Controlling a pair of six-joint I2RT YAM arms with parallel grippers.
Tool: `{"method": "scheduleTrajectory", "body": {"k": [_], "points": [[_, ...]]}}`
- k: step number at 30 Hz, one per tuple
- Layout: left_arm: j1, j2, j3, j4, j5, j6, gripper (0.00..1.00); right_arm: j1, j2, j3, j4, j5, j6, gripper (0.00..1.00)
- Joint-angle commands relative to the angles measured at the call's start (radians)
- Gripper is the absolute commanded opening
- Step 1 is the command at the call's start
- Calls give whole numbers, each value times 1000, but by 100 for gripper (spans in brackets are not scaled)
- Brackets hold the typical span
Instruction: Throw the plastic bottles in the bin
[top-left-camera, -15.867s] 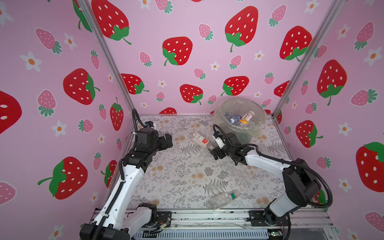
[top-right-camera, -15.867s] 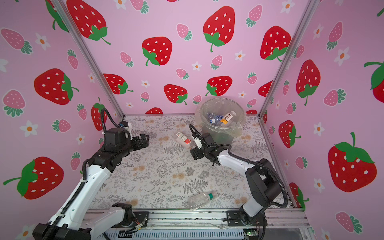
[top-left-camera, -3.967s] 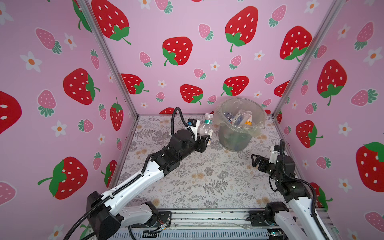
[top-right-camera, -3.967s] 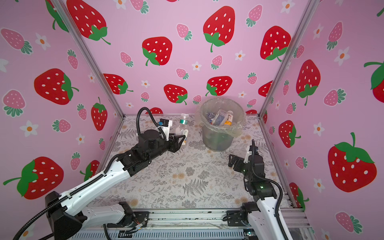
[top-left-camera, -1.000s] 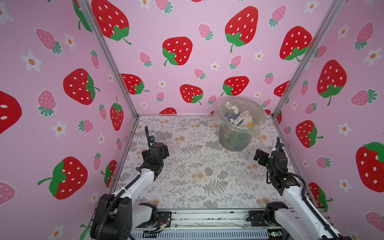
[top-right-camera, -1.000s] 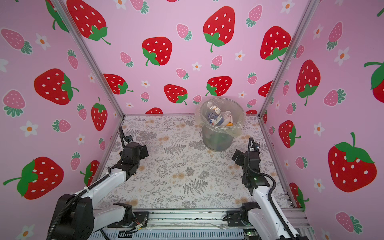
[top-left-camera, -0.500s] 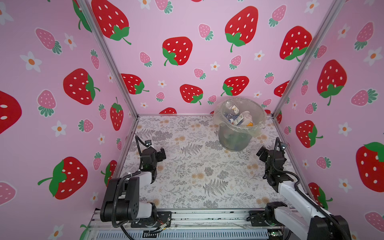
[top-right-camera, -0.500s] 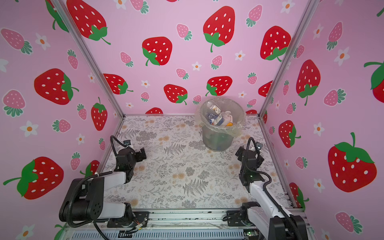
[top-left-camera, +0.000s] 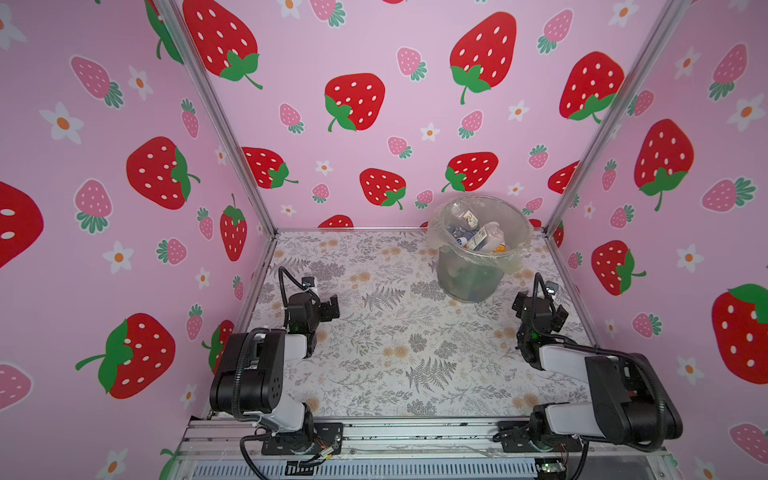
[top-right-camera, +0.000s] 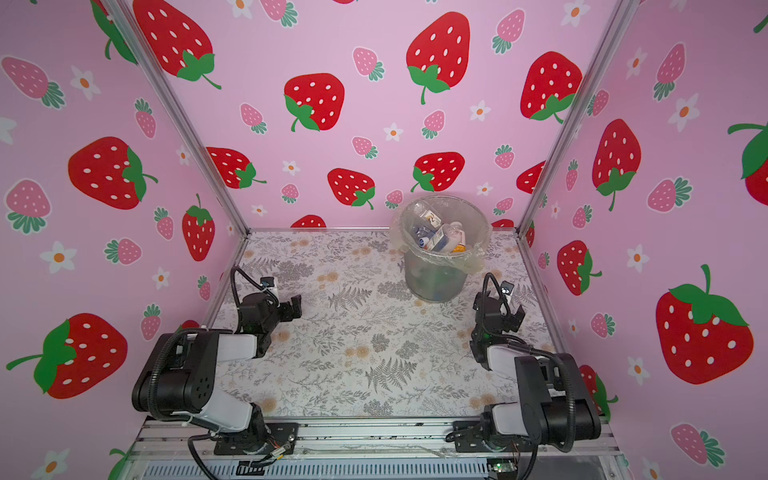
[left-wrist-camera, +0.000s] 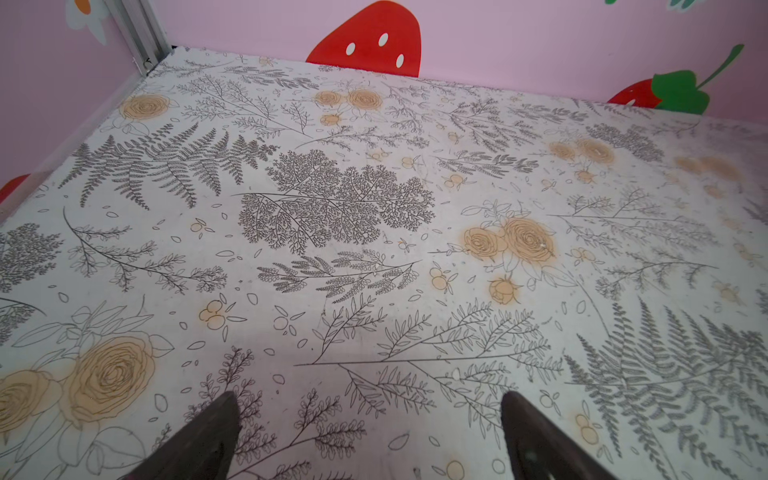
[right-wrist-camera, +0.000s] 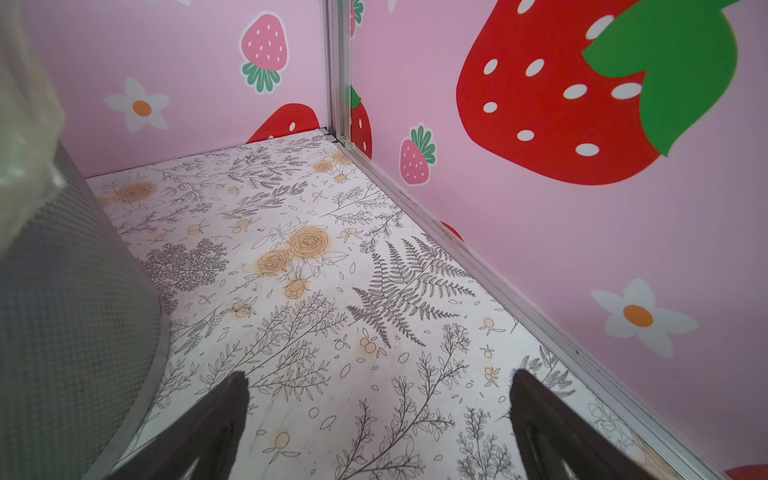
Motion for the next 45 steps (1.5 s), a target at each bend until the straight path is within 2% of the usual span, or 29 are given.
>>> {"method": "scheduleTrajectory", "body": {"k": [1,5,7,9,12,14,15,16,17,18,19,20,22,45], "points": [[-4,-6,28,22,16,25,99,0,39,-22,222,53,-73,99],[-4,-7,26,23,16,25,99,-4,86,-76,392,53,-99,99],[-4,-7,27,23,15,25,99,-4,72,-75,358,16,-97,99],[-4,-6,27,23,15,25,99,-3,78,-92,411,-18,-129,99],[-5,-6,27,23,16,25,99,-5,86,-100,436,-121,-170,99],[-5,-7,27,22,15,25,99,-5,114,-100,468,-247,-226,99],[-3,-6,27,24,16,25,99,-5,144,-106,498,-301,-246,99],[-5,-7,27,23,15,25,99,-4,204,-116,612,-323,-272,99],[-5,-7,27,23,15,25,99,-2,205,-119,614,-324,-274,99],[-5,-6,28,23,15,25,99,-6,166,-107,505,-344,-261,99],[-3,-6,27,21,15,24,99,-16,172,-99,506,-374,-263,99],[-5,-7,27,21,15,25,99,-20,197,-92,538,-365,-262,99],[-5,-4,29,21,14,25,99,-38,170,-69,439,-390,-238,99],[-10,-7,27,21,4,28,99,-49,172,-73,459,-402,-235,99]]}}
